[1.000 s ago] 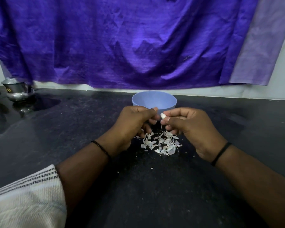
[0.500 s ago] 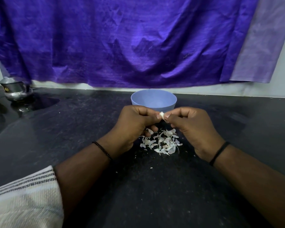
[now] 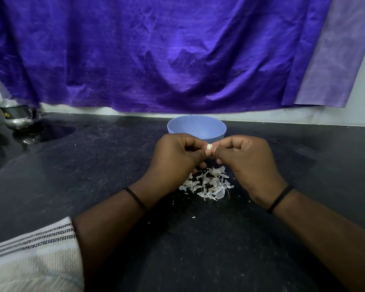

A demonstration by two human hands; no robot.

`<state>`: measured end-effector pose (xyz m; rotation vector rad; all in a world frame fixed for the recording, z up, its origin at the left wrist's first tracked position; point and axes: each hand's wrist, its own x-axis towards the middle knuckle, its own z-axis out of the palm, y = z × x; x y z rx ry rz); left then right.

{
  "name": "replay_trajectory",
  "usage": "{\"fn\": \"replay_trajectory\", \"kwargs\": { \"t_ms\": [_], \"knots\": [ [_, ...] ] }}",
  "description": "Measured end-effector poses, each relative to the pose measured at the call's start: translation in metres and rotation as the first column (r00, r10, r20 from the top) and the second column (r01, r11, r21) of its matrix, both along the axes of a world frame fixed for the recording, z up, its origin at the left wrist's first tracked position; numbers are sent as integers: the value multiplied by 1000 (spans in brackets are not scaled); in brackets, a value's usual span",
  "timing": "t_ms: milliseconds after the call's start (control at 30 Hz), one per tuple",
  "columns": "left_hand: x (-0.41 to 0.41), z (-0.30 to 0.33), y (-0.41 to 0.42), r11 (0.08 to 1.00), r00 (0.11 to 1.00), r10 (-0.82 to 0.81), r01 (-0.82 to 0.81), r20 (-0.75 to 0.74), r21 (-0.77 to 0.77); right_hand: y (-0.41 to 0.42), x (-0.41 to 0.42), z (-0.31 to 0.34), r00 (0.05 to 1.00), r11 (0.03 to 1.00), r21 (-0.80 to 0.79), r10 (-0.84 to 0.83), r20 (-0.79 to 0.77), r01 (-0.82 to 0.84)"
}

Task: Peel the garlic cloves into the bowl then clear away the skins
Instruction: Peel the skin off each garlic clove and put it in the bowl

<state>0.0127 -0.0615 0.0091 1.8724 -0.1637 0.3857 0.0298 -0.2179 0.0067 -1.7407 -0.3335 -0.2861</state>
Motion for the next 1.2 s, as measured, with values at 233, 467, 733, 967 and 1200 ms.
{"fn": "replay_trajectory", "kwargs": {
  "t_ms": [233, 467, 733, 967, 1200],
  "knots": [
    [-3, 2, -3, 963, 981, 38, -86, 188, 255, 0, 1, 1, 1000, 999, -28, -27, 14, 27],
    [0, -1, -5, 917, 950, 51, -167, 308, 363, 4, 3, -5, 995, 992, -105, -67, 67, 74],
    [4, -2, -6, 952, 965, 120, -178, 232, 248, 3, 4, -5, 996, 993, -97, -62, 57, 68],
    [0, -3, -7, 994, 994, 95, -98, 54, 56, 0, 5, -2, 1000, 994, -113, -10, 1, 10],
    [7, -10, -6, 991, 993, 66, -77, -95, -111, -8, 10, 1, 999, 951, -305, -44, -3, 41]
  ]
}}
